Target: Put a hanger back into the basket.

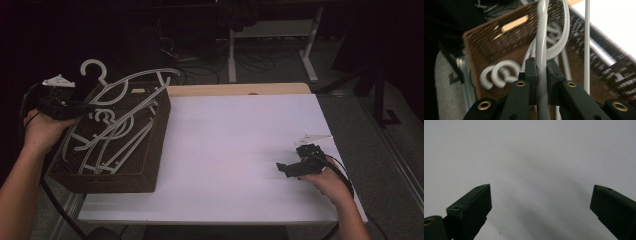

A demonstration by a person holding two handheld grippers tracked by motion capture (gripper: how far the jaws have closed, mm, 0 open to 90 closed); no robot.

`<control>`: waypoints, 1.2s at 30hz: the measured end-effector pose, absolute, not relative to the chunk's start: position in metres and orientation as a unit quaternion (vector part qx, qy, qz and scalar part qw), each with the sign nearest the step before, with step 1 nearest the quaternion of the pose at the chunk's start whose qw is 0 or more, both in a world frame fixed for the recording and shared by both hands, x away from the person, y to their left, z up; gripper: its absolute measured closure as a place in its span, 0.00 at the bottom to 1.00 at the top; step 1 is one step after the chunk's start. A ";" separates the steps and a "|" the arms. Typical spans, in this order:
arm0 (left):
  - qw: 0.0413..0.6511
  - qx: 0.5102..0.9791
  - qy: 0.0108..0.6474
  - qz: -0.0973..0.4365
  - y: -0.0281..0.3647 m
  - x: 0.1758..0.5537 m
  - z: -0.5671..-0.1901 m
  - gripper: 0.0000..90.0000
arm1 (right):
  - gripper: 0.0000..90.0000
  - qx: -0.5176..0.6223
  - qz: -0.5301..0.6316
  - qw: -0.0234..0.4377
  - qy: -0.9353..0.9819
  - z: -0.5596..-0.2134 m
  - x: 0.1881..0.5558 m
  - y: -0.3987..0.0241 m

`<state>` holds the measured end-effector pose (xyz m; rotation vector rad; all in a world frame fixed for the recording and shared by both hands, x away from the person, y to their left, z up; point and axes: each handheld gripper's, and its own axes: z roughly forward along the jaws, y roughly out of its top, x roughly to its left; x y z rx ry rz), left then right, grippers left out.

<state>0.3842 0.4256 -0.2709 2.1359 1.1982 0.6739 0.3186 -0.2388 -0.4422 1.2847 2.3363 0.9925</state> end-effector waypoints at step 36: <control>0.337 0.778 0.502 0.171 0.437 0.389 -0.332 0.52 | 0.04 0.444 0.341 0.153 0.815 -0.441 0.319 -0.239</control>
